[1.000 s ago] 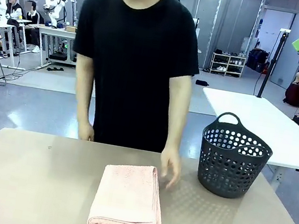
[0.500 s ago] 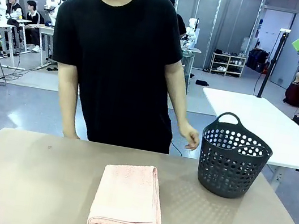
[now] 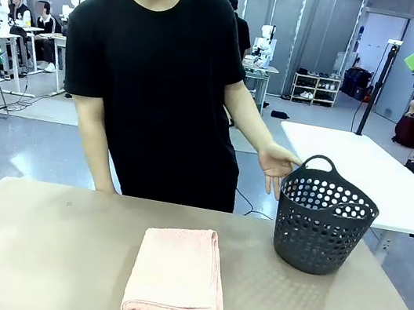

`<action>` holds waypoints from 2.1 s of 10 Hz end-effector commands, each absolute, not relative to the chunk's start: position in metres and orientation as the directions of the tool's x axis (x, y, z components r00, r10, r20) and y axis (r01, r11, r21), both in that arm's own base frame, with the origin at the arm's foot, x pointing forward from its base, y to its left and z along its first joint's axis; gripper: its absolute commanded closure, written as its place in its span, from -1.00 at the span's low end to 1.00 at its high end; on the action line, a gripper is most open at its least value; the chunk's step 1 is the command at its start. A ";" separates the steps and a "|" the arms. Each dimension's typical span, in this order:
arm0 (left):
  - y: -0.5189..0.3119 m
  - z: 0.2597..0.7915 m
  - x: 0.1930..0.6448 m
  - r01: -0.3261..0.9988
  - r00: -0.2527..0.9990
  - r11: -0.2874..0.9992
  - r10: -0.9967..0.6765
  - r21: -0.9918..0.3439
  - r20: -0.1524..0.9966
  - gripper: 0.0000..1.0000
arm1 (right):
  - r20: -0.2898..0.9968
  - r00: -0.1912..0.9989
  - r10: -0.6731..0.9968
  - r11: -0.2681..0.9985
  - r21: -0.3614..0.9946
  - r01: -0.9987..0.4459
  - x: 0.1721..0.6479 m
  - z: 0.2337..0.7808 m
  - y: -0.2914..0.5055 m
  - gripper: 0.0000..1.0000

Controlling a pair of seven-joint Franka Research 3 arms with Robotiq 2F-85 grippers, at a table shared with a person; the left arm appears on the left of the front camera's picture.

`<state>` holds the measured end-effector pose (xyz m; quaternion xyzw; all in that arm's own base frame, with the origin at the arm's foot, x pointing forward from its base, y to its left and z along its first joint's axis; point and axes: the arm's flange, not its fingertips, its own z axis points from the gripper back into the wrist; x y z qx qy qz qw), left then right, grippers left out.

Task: Fold the towel.
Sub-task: Pick up the 100 cm Hotel Towel and place it on the left side of the table.

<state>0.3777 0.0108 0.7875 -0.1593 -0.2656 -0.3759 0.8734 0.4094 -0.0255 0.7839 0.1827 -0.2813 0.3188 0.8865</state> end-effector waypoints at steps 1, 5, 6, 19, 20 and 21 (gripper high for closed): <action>0.011 0.787 0.378 0.741 0.576 0.667 -0.572 -0.079 0.584 -1.00 | 0.619 0.634 0.464 0.721 0.152 -0.676 0.409 0.784 -0.025 -1.00; -0.019 0.697 0.389 0.704 0.656 0.673 -0.492 -0.227 0.572 -1.00 | 0.619 0.634 0.464 0.721 0.152 -0.676 0.409 0.784 -0.025 -1.00; -0.019 0.670 0.391 0.674 0.682 0.690 -0.444 -0.263 0.581 -1.00 | 0.619 0.634 0.464 0.721 0.152 -0.676 0.409 0.784 -0.025 -1.00; -0.068 0.408 0.443 0.443 0.876 0.687 -0.195 -0.576 0.441 -1.00 | 0.619 0.634 0.464 0.721 0.152 -0.676 0.409 0.784 -0.025 -1.00; -0.068 0.408 0.443 0.443 0.876 0.687 -0.195 -0.576 0.441 -1.00 | 0.619 0.634 0.464 0.721 0.152 -0.676 0.409 0.784 -0.025 -1.00; -0.068 0.408 0.443 0.443 0.876 0.687 -0.195 -0.576 0.441 -1.00 | 0.619 0.634 0.464 0.721 0.152 -0.676 0.409 0.784 -0.025 -1.00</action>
